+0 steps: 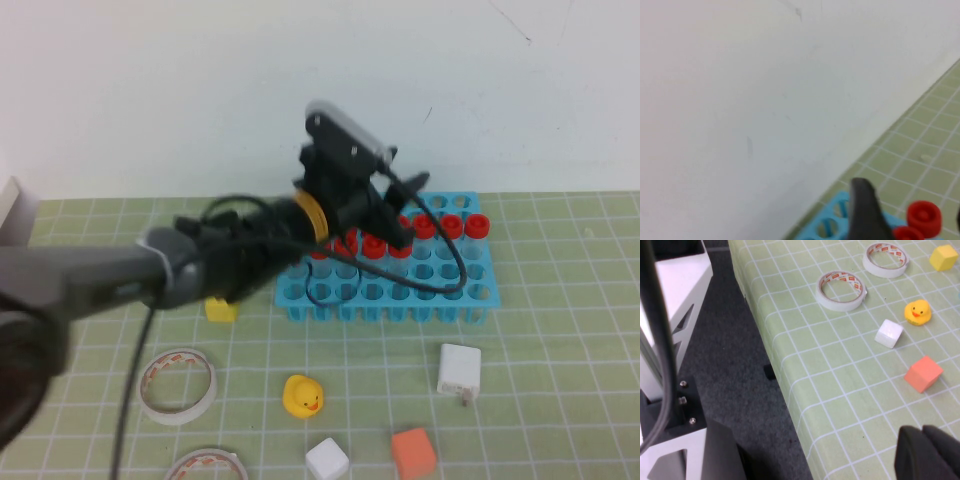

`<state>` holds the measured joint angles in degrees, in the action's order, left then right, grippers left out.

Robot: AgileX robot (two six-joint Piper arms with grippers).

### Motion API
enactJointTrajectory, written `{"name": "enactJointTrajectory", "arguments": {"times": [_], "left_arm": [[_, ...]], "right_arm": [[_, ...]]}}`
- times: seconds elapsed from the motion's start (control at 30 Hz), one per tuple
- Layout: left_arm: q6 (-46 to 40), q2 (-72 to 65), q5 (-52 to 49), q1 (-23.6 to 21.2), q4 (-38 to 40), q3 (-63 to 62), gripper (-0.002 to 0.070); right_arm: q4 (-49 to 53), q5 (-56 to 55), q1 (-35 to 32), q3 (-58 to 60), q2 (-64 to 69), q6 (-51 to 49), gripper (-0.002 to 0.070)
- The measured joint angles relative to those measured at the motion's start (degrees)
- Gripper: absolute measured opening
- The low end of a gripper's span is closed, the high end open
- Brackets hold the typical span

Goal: Place the test tubes

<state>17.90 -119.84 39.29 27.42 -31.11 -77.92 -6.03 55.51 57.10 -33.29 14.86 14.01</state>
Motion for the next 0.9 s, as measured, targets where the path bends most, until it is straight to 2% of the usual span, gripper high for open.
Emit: {"name": "enactJointTrajectory", "arguments": {"times": [0.1,0.2,0.3,0.57,0.9], "left_arm": [[-0.30,6.12,-6.88,0.00,-3.57,0.00,0.0266],[0.36,12.93,-13.81,0.00,-6.96,0.00,0.0109],[1.45,20.60,-21.00,0.00,-8.68,0.00,0.0031],[4.20,39.49,-39.29,0.00,-8.67,1.47,0.0001],[4.79,53.13,-48.69,0.00,-8.06,7.22,0.0000]], "right_arm": [[0.00,0.00,0.00,0.00,0.00,0.00,-0.0001],[0.00,0.00,0.00,0.00,0.00,0.00,-0.0001],[0.00,0.00,0.00,0.00,0.00,0.00,-0.0001],[0.00,0.00,0.00,0.00,0.00,0.00,-0.0001],[0.00,0.00,0.00,0.00,0.00,0.00,-0.0001]]}}
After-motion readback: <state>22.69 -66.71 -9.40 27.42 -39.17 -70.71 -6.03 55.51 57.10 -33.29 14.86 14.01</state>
